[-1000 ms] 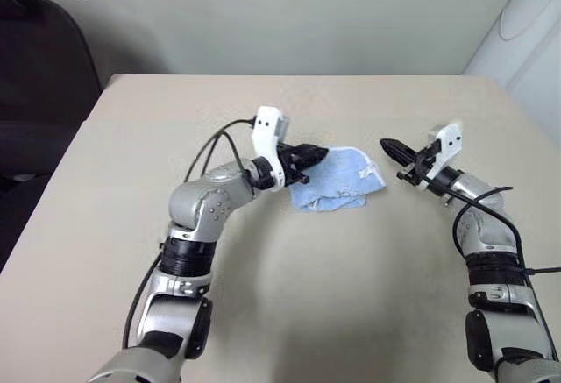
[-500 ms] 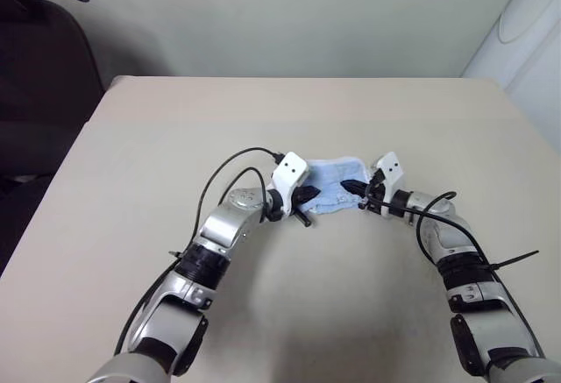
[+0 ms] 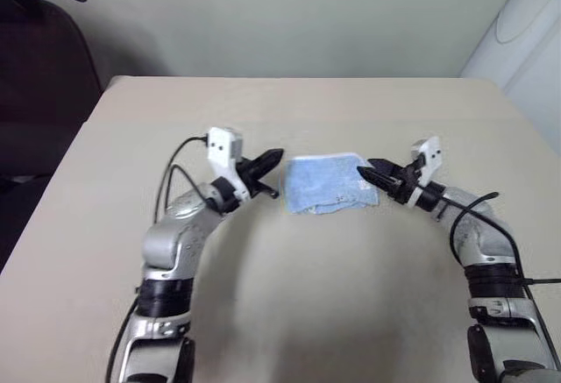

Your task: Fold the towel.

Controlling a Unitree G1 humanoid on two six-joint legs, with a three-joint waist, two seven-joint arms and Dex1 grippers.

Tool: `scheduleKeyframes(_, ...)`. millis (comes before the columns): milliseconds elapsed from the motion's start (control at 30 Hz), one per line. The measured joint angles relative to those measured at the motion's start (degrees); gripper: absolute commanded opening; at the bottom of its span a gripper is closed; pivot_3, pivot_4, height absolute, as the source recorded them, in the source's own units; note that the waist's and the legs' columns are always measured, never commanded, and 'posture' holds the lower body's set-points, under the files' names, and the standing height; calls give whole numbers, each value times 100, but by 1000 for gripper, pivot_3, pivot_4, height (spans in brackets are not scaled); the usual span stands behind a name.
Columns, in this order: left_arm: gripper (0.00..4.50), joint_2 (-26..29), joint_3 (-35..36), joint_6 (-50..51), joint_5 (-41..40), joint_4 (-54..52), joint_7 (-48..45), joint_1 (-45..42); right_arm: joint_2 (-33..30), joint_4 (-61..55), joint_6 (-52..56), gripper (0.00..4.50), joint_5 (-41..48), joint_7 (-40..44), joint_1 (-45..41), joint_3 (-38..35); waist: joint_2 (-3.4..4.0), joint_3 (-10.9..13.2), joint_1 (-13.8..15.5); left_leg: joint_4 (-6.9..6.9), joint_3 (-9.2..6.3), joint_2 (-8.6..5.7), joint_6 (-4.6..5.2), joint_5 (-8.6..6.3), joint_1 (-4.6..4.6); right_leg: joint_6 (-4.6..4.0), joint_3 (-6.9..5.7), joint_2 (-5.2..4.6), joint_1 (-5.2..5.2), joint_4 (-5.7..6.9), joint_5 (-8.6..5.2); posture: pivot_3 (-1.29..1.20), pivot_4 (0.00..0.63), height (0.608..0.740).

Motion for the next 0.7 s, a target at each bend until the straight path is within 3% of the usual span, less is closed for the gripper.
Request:
scheduleKeyframes(100, 0, 164, 129, 124, -34, -179, 113, 287, 12, 130, 460, 4459, 196, -44, -81, -59, -1, 0, 6, 0, -2, 0, 0, 0, -1, 0, 0, 0, -3, 0, 0, 0, 150, 740)
scheduleKeyframes(267, 0, 245, 360, 229, -168, -546, 272, 794, 22, 881, 828, 4459, 253, -197, -492, -87, -1, 0, -3, -8, -1, 0, 0, 0, 1, 0, 3, 0, -6, 3, 0, 0, 150, 740)
scheduleKeyframes(700, 0, 252, 544, 312, -399, -935, 531, 1273, 218, 2034, 310, 4459, -439, 252, -1041, 509, -2, 0, -86, -14, 1, 4, 3, -2, 10, -4, 0, 3, -6, 8, 2, 0, 150, 740)
